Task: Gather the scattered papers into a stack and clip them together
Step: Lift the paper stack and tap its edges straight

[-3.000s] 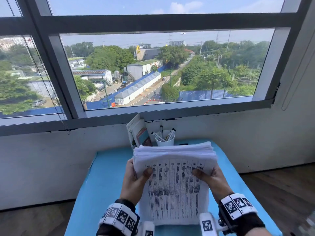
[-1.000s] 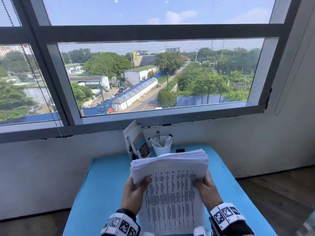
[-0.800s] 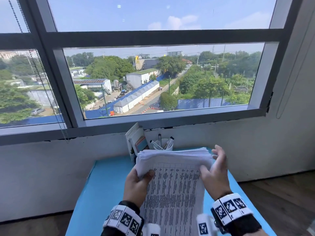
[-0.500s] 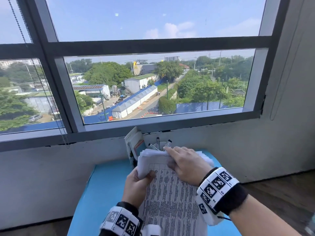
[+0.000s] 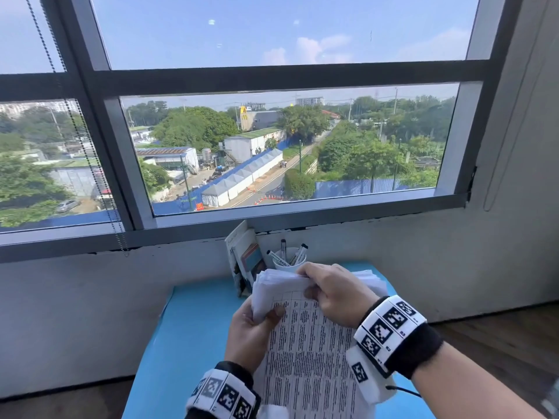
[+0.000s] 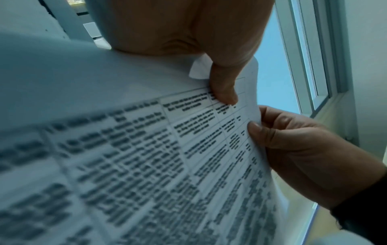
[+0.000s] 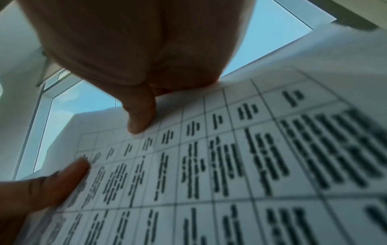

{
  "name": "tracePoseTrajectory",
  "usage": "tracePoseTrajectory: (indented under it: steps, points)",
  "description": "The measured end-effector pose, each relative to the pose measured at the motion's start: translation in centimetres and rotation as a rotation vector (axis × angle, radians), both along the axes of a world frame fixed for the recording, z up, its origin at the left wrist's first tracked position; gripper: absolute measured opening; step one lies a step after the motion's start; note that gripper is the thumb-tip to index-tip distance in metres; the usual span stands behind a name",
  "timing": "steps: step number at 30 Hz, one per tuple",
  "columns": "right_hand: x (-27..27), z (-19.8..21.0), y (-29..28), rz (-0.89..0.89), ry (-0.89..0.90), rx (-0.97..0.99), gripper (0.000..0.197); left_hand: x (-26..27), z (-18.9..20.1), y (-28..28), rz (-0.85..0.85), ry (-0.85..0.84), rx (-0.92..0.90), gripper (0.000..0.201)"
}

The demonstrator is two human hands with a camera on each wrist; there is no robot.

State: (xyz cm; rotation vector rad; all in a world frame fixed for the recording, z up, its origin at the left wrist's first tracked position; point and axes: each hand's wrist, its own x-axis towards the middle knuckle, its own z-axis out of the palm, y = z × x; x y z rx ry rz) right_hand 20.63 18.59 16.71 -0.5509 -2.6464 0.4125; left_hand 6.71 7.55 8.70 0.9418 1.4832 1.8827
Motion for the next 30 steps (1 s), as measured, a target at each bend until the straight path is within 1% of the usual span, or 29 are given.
tracePoseTrajectory:
  steps: [2,4,6,9,10,11,12,13,14,15,16,17,18,19,20,21,22,23,24,27,28,30]
  points:
    - [0.3,0.3,-0.1,-0.031,0.069,-0.013,0.025,-0.4,-0.1,-0.2,-0.035,0.068,-0.010,0.037]
    - [0.5,0.6,0.0,-0.056,0.118,-0.057,0.024,-0.7,-0.4,-0.4,-0.071,0.087,-0.043,0.045]
    - [0.4,0.6,0.1,-0.059,0.125,-0.095,0.023,-0.7,-0.7,-0.5,-0.040,0.110,-0.046,0.038]
    - [-0.2,0.0,0.3,-0.045,0.162,-0.096,0.026,-0.5,-1.1,-0.3,0.054,0.131,-0.023,0.030]
    - [-0.1,-0.2,0.7,-0.082,0.200,-0.066,0.031,-0.6,-1.2,-0.3,0.073,0.103,-0.014,0.029]
    - [0.4,-0.5,1.3,-0.166,0.242,-0.027,0.041,-0.8,-1.4,-0.3,0.081,0.061,0.000,0.027]
    - [1.3,-0.9,2.0,-0.271,0.305,-0.017,0.057,-1.0,-1.6,-0.5,0.095,0.013,0.011,0.026]
    - [2.4,-1.8,3.0,-0.375,0.383,-0.092,0.078,-1.4,-1.7,-0.7,0.106,-0.035,0.022,0.026]
    - [3.5,-2.5,3.5,-0.422,0.457,-0.257,0.100,-1.7,-1.8,-0.8,0.110,-0.084,0.032,0.026]
    - [4.3,-3.4,3.8,-0.393,0.524,-0.491,0.119,-2.0,-1.8,-1.0,0.103,-0.121,0.039,0.026]
    - [4.6,-4.7,3.9,-0.298,0.556,-0.724,0.131,-2.1,-1.9,-1.1,0.092,-0.146,0.042,0.025]
    - [4.4,-5.9,3.7,-0.177,0.558,-0.917,0.134,-2.3,-1.9,-1.1,0.072,-0.152,0.040,0.025]
    - [4.1,-7.2,3.6,-0.091,0.563,-1.056,0.125,-2.2,-1.9,-1.0,0.046,-0.149,0.034,0.030]
    - [3.7,-8.3,3.7,-0.061,0.578,-1.134,0.112,-2.3,-2.2,-0.8,0.023,-0.136,0.033,0.046]
    - [3.4,-9.0,3.7,-0.055,0.604,-1.153,0.105,-2.2,-2.3,-0.5,0.004,-0.116,0.024,0.067]
    - [3.1,-9.4,3.8,-0.054,0.655,-1.148,0.105,-2.0,-2.2,-0.4,-0.007,-0.102,0.014,0.080]
    - [2.9,-9.4,4.0,-0.051,0.718,-1.135,0.103,-1.9,-1.9,-0.3,-0.009,-0.098,0.014,0.084]
    - [2.7,-9.3,4.4,-0.045,0.779,-1.124,0.099,-2.0,-1.7,-0.2,-0.014,-0.090,0.018,0.082]
    - [2.6,-9.1,4.6,-0.030,0.821,-1.124,0.094,-2.3,-1.6,0.0,-0.010,-0.084,0.010,0.074]
    - [2.3,-9.7,5.0,-0.014,0.817,-1.160,0.077,-3.2,-1.6,0.3,0.021,-0.065,-0.014,0.037]
    - [2.1,-10.5,5.0,-0.039,0.788,-1.176,0.070,-3.4,-2.1,0.3,0.037,-0.072,-0.030,0.032]
    - [1.8,-12.6,4.8,-0.103,0.732,-1.211,0.057,-3.6,-3.5,0.4,0.058,-0.090,-0.055,0.031]
